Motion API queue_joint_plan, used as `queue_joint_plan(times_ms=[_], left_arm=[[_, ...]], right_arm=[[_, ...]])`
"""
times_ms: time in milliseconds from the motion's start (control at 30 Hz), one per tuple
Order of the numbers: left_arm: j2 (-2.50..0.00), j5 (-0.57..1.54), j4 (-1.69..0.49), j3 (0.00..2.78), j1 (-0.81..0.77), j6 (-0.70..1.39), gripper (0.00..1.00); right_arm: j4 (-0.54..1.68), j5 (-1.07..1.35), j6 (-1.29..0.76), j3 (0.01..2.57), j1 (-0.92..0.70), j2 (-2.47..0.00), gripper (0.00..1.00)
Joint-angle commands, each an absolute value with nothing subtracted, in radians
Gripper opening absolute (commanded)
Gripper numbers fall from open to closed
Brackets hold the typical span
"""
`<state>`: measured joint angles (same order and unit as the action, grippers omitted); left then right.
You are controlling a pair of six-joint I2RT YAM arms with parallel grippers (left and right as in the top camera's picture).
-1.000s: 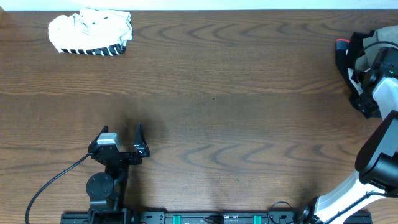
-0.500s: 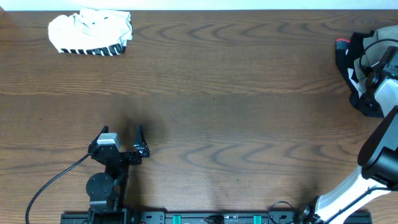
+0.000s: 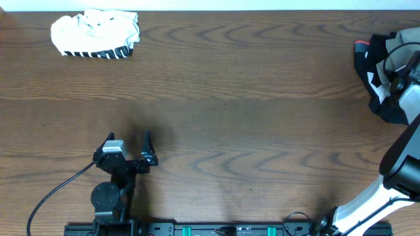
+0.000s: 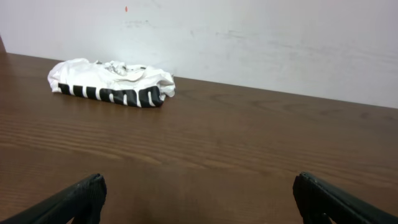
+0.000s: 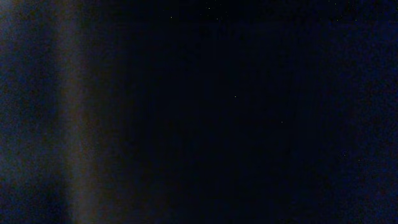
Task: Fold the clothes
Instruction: 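Reach the right gripper to the clothes pile and grasp the khaki pants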
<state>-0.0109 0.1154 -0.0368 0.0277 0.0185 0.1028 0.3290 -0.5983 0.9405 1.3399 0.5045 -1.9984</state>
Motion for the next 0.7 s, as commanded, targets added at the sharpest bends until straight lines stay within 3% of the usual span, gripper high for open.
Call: queue_joint_plan(times_ms=[0, 667], left_arm=[[-0.004, 0.119, -0.059, 0.004, 0.015, 0.090, 0.98], [-0.004, 0.119, -0.059, 0.004, 0.015, 0.090, 0.98]], right_arm=[[0.326, -0.633, 0.869, 1.353, 0.493, -2.008, 0.01], [0.323, -0.792, 0.575, 1.353, 0.237, -1.759, 0.01]])
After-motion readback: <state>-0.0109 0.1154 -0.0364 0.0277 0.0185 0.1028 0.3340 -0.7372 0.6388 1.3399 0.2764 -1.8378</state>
